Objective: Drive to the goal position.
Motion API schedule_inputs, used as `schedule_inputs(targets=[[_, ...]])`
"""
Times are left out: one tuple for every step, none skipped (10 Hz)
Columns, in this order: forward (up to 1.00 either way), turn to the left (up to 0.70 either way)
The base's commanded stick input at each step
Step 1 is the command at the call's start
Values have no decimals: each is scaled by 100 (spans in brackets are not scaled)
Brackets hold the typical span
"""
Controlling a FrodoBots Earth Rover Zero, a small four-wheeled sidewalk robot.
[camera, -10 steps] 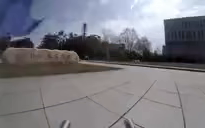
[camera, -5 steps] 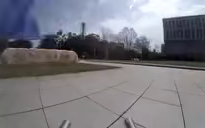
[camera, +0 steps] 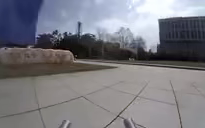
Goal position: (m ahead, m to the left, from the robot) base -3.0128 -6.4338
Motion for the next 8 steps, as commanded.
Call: schedule_inputs(targets=[[85,-34],[85,-34],[85,-34],[85,-34],[85,-34],[85,-34],[85,-34],[85,-34]])
